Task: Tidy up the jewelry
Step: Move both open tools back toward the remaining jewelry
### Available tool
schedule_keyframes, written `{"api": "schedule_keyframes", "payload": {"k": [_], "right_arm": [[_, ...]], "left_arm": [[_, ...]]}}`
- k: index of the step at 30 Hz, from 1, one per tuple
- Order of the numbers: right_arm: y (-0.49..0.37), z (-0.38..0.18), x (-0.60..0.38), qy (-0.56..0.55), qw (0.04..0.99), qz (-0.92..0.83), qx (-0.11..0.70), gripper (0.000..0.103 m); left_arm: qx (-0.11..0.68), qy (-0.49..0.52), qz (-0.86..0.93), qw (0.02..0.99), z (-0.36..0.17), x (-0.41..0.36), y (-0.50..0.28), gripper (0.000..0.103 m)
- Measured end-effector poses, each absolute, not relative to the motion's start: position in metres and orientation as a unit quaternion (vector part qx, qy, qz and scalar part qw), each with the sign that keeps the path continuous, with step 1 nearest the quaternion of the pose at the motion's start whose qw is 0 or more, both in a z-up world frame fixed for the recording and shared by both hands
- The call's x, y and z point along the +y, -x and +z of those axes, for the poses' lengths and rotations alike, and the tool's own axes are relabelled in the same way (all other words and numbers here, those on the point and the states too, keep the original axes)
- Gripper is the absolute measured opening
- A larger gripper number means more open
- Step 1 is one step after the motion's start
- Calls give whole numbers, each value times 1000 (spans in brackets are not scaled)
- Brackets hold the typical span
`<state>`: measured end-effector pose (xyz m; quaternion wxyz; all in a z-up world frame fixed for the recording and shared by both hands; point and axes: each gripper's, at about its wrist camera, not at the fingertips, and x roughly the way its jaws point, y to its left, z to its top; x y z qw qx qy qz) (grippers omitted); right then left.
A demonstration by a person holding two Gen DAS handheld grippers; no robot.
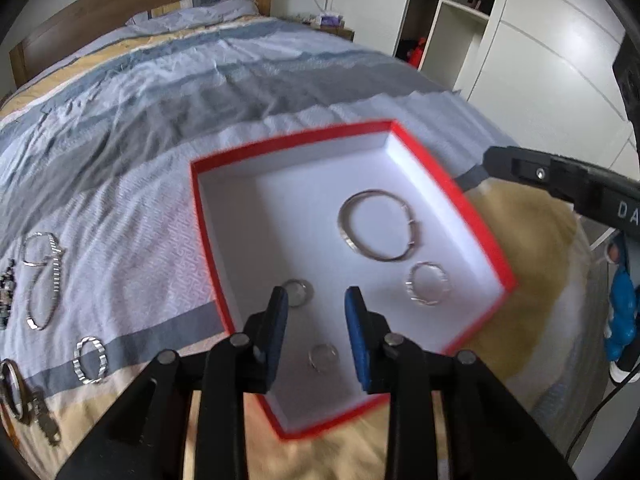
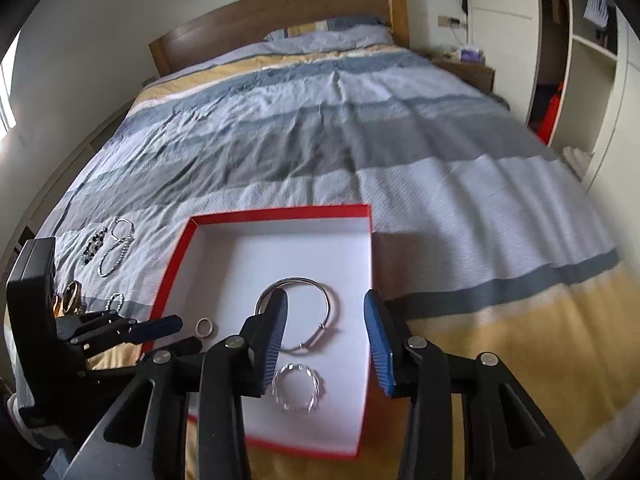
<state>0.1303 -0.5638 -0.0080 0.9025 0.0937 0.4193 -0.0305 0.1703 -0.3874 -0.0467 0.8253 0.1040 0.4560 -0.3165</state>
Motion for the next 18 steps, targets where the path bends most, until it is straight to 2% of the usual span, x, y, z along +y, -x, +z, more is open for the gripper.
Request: {"api": "schedule_keyframes", "payload": {"k": [7,10,13,18], "right_arm": [[-88,44,-531,-93,917,-29,387,43],[-72,63,-504,-97,924,-22,370,49],[-58,80,-470,-97,929,-7,356,52],[-36,102,-401,-75,937,27,341,55]], "left_arm": [[417,-109,-311,847,16,-334,-135,28],[402,-114,-293,860,41,-292,-120,29],[391,-119,-265,874,60,-248,-108,40],[380,-111,-215,893,83,-158,-90,44]]}}
